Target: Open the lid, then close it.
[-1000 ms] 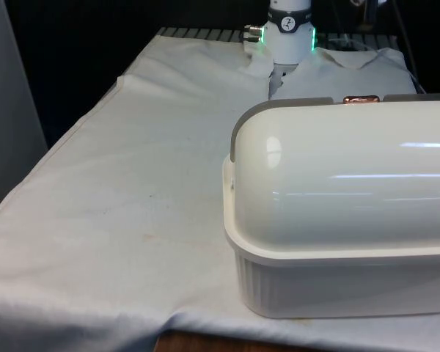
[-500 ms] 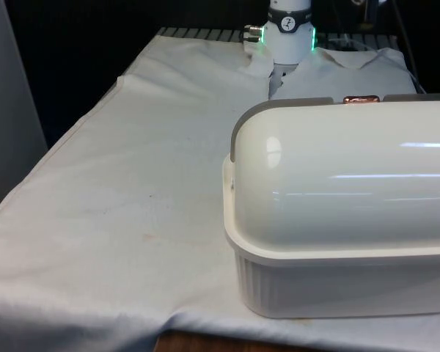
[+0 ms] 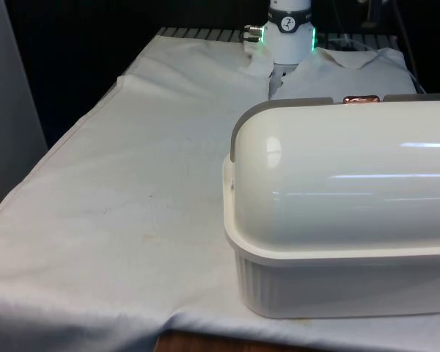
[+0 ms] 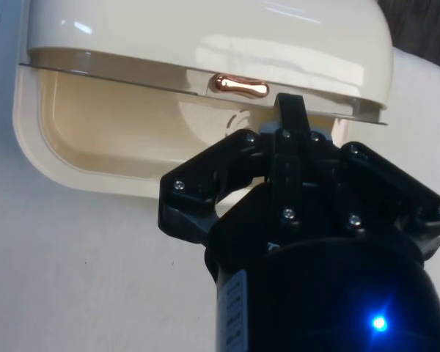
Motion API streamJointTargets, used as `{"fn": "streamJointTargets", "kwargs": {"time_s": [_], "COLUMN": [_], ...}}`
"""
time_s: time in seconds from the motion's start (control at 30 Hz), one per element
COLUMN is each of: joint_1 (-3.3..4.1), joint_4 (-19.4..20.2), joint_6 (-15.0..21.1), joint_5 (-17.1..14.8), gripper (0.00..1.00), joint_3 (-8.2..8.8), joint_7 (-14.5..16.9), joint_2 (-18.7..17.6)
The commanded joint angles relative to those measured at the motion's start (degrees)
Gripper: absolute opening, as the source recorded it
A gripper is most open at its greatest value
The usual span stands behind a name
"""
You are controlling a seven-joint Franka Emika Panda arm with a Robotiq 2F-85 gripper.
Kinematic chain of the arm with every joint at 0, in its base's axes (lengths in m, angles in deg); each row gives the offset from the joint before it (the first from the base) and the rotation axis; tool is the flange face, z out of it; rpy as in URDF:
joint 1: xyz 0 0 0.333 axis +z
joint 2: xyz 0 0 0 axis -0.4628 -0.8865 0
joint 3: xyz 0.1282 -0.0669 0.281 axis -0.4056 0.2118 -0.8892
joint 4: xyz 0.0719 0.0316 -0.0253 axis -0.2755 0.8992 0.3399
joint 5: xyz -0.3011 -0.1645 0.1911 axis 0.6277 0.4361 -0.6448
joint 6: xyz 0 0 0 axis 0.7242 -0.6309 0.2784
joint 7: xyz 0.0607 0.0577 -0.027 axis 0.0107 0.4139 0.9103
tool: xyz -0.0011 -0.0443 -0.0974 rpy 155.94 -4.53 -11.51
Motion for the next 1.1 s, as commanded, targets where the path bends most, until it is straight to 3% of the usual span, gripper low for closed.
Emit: {"fn": "streamJointTargets", "kwargs": {"time_s": [0.0, 0.5, 0.73, 0.9, 1.07], "joint_1": [-0.11, -0.06, -0.11, -0.17, -0.23], "joint_4": [-0.7, -2.3, -4.2, -4.6, -5.2], "joint_6": [-1.1, -1.8, -4.2, -4.3, -4.4], "joint_5": [-0.8, -0.2, -0.6, -0.7, -0.7], "gripper": [0.00, 0.00, 0.00, 0.11, 0.40], "joint_3": [-0.34, -0.29, -0.46, -0.52, -0.52], "joint_7": [0.5, 0.0, 0.3, 0.4, 0.4], "joint_2": [-0.8, -1.6, -1.8, -2.2, -2.6]}}
